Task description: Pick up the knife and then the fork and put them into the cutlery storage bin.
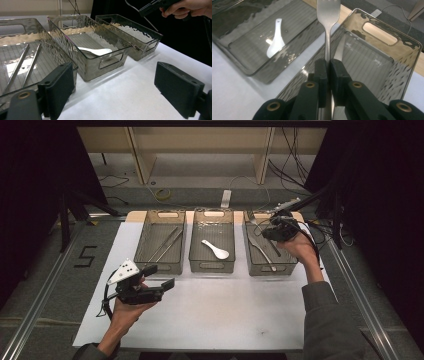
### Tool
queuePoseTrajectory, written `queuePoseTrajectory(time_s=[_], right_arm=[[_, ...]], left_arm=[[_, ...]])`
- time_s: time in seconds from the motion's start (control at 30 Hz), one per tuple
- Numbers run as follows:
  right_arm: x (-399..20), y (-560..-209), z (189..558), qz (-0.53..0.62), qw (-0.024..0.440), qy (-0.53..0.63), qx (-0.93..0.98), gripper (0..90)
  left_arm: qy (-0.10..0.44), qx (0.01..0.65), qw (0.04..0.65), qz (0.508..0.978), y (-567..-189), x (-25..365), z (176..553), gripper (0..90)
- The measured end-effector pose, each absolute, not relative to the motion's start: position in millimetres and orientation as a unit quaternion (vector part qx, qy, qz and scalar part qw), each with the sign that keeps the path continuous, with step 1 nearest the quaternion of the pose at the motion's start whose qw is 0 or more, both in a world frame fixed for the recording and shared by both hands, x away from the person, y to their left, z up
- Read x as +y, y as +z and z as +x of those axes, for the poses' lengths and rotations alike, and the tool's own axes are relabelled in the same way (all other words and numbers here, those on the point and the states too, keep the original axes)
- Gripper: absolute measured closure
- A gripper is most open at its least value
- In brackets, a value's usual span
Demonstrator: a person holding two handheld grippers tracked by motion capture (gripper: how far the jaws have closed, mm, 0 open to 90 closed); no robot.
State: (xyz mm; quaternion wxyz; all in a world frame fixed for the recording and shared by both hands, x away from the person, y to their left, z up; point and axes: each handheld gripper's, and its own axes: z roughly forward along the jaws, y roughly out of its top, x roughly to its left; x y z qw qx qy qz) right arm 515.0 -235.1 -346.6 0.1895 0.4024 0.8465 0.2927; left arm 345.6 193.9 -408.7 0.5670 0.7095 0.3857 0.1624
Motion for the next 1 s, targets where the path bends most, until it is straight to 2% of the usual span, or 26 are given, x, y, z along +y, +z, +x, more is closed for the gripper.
queuePoseTrajectory(time_s=[1.0], right_arm=[[-250.8, -387.6, 535.1, 0.456, 0.174, 0.263, 0.832, 84.8]], left_arm=[[0.163, 0.382, 0.566, 0.712, -408.8, 193.8, 345.7, 15.5]])
